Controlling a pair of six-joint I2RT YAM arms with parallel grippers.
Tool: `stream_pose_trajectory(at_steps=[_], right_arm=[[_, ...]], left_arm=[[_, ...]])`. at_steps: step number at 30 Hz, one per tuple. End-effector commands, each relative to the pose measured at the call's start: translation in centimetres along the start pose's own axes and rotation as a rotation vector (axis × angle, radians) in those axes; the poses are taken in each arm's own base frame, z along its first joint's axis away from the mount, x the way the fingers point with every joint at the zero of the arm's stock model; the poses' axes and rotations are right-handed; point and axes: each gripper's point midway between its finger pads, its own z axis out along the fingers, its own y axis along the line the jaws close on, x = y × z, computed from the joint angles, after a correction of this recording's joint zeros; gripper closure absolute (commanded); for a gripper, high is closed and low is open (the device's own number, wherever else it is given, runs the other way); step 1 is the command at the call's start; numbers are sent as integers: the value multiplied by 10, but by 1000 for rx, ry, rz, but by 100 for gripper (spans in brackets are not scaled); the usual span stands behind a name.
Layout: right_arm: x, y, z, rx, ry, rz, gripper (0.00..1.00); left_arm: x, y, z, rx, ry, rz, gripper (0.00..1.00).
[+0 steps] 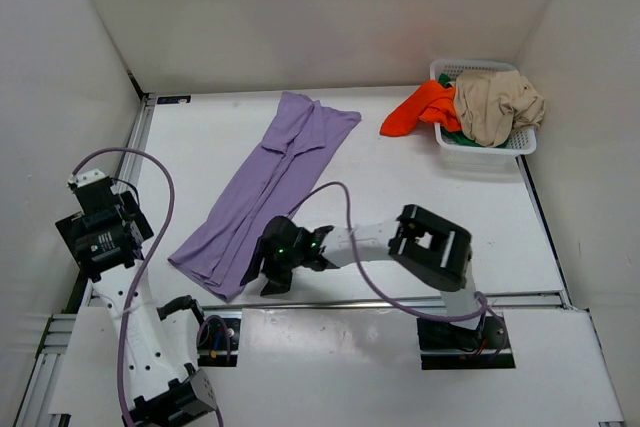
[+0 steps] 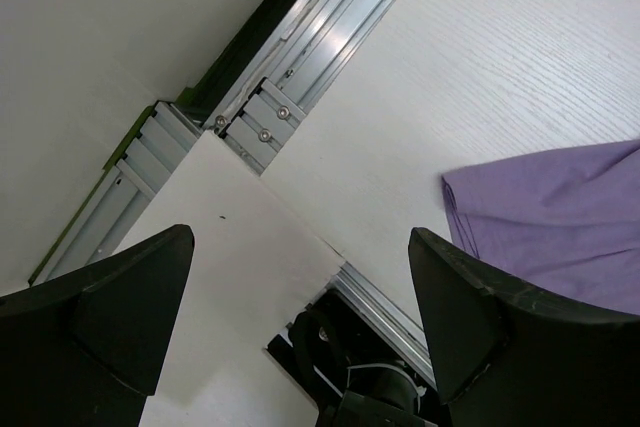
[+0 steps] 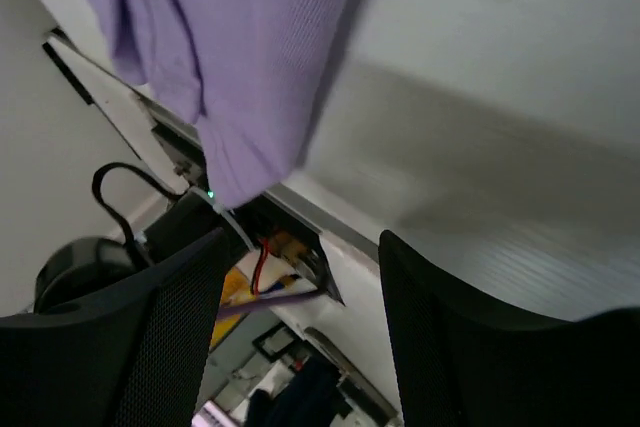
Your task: Fold and stack the t-shirts
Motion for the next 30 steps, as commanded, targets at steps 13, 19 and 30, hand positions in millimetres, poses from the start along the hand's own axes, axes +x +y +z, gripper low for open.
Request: stream_pose_trajectory(at_steps=[13,19,30], right_arm=[[-4,26,68,36,-47,386,52],[-18,-42,20,149,-53,425,99],[-26,-180,-125,361,-169,3,100]], left_arm=[[-2,-35,6,181,24,5,1],[-11,-51,-4,287,49,9,1],[-27,-152,-25,566,145,377,9]])
